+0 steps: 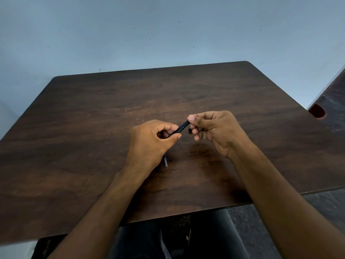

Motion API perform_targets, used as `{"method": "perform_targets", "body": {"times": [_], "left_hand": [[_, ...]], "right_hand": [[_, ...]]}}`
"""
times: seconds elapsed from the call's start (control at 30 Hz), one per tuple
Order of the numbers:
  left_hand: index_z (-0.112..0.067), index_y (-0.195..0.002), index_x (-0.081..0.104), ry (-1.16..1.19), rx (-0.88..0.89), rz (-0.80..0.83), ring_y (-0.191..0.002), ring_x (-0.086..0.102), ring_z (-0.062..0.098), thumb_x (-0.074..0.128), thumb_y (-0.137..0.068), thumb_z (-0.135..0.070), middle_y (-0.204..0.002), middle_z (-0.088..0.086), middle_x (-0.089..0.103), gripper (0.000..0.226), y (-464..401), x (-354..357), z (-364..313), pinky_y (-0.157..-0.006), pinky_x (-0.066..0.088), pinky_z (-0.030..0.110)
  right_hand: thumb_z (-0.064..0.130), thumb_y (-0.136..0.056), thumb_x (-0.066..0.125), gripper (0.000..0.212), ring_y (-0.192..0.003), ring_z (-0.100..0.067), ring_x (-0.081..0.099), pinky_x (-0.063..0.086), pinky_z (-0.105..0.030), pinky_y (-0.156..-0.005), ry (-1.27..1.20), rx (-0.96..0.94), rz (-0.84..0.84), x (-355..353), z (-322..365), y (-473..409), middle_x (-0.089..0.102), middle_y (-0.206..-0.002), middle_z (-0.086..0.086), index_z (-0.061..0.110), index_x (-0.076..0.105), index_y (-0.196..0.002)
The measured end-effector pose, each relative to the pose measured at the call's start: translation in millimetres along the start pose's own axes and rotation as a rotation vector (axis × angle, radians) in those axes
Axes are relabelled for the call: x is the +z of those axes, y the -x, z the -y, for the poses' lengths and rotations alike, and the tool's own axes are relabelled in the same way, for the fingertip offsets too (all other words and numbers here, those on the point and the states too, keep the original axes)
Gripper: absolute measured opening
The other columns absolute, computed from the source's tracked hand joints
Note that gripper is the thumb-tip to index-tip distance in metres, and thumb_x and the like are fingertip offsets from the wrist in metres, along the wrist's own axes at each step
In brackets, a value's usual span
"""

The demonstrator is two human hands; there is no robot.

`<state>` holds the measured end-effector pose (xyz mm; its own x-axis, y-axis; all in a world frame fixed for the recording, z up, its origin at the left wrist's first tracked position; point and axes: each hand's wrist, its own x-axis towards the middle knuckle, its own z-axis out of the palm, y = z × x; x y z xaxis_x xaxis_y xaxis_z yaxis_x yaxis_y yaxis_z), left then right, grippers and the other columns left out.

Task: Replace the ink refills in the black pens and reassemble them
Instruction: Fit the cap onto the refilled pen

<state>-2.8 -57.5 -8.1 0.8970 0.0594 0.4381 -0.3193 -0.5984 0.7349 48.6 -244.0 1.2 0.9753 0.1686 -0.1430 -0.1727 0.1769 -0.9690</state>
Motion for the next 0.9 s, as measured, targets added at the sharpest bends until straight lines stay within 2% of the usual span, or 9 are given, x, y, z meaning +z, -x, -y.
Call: {"method": "perform_targets", "body": {"times": [0.17, 0.33, 0.43, 0.5, 0.6, 0.67, 0.77, 0.83, 0.9], "left_hand": [[-0.023, -0.095, 0.08, -0.001, 0.033, -0.034, -0.078, 0.068, 0.002, 0.086, -0.076, -0.021, -0.08, -0.017, 0.071, 0.02, 0, 1, -2, -0.068, 0.05, 0.008], [-0.022, -0.094, 0.081, 0.06, -0.091, -0.096, -0.072, 0.07, -0.002, 0.087, -0.075, -0.024, -0.077, -0.016, 0.073, 0.02, -3, -1, 1, -0.067, 0.051, 0.007], [-0.022, -0.093, 0.081, 0.075, -0.144, -0.106, -0.07, 0.07, -0.002, 0.087, -0.075, -0.024, -0.074, -0.018, 0.073, 0.019, -4, -3, 4, -0.067, 0.05, 0.006], [-0.022, -0.095, 0.081, 0.07, -0.151, -0.106, -0.071, 0.07, -0.003, 0.086, -0.076, -0.025, -0.075, -0.018, 0.073, 0.019, -4, -3, 5, -0.066, 0.051, 0.006], [-0.023, -0.094, 0.081, 0.066, -0.145, -0.106, -0.071, 0.069, -0.002, 0.085, -0.077, -0.025, -0.076, -0.017, 0.073, 0.018, -3, -3, 6, -0.066, 0.051, 0.007], [-0.024, -0.094, 0.081, 0.053, -0.137, -0.1, -0.072, 0.069, -0.002, 0.085, -0.077, -0.025, -0.076, -0.017, 0.073, 0.017, -3, -2, 7, -0.066, 0.051, 0.007], [-0.023, -0.095, 0.081, 0.036, -0.127, -0.091, -0.073, 0.069, -0.002, 0.085, -0.077, -0.025, -0.077, -0.016, 0.073, 0.019, -4, -2, 9, -0.065, 0.05, 0.007], [-0.022, -0.096, 0.081, 0.032, -0.126, -0.086, -0.073, 0.068, -0.002, 0.085, -0.077, -0.025, -0.077, -0.016, 0.073, 0.019, -4, -1, 10, -0.064, 0.049, 0.005], [-0.022, -0.096, 0.081, 0.03, -0.121, -0.085, -0.073, 0.068, -0.003, 0.085, -0.077, -0.025, -0.077, -0.016, 0.073, 0.019, -5, -1, 10, -0.064, 0.047, 0.004]], "right_hand": [[0.013, -0.081, 0.083, 0.023, -0.058, -0.017, 0.065, 0.057, -0.027, -0.053, 0.01, -0.017, -0.023, 0, 0, 0, 0.071, -0.068, -0.011, -0.007, 0.075, -0.091], [0.017, -0.08, 0.085, 0.026, -0.055, -0.016, 0.065, 0.057, -0.027, -0.051, 0.114, -0.07, -0.121, -7, 6, -6, 0.073, -0.068, -0.011, -0.006, 0.076, -0.088], [0.008, -0.084, 0.082, 0.012, -0.052, -0.015, 0.061, 0.055, -0.027, -0.05, 0.338, -0.086, -0.199, -15, 6, -12, 0.07, -0.063, -0.007, -0.002, 0.077, -0.086], [0.01, -0.086, 0.08, 0.005, -0.048, -0.007, 0.058, 0.052, -0.02, -0.051, 0.623, -0.133, -0.229, -18, 4, -16, 0.07, -0.065, -0.002, 0.007, 0.08, -0.09], [0.007, -0.089, 0.075, 0.019, -0.062, 0.001, 0.057, 0.041, -0.001, -0.053, 0.951, -0.224, -0.212, -16, 0, -19, 0.064, -0.076, 0.013, 0.018, 0.081, -0.103], [0.007, -0.089, 0.074, 0.026, -0.075, -0.002, 0.055, 0.036, 0.003, -0.057, 1.048, -0.24, -0.179, -12, -2, -23, 0.059, -0.086, 0.013, 0.021, 0.08, -0.11], [0.013, -0.089, 0.076, 0.031, -0.096, -0.009, 0.049, 0.038, -0.013, -0.075, 1.194, -0.268, -0.119, -7, -6, -30, 0.055, -0.106, 0.006, 0.03, 0.077, -0.115], [0.018, -0.089, 0.077, 0.031, -0.103, -0.01, 0.043, 0.043, -0.028, -0.085, 1.268, -0.292, -0.077, -7, -7, -31, 0.05, -0.108, 0.006, 0.034, 0.076, -0.115], [0.022, -0.088, 0.078, 0.026, -0.108, -0.014, 0.04, 0.046, -0.036, -0.091, 1.3, -0.306, -0.048, -8, -9, -31, 0.049, -0.11, 0.003, 0.034, 0.077, -0.111]]}}
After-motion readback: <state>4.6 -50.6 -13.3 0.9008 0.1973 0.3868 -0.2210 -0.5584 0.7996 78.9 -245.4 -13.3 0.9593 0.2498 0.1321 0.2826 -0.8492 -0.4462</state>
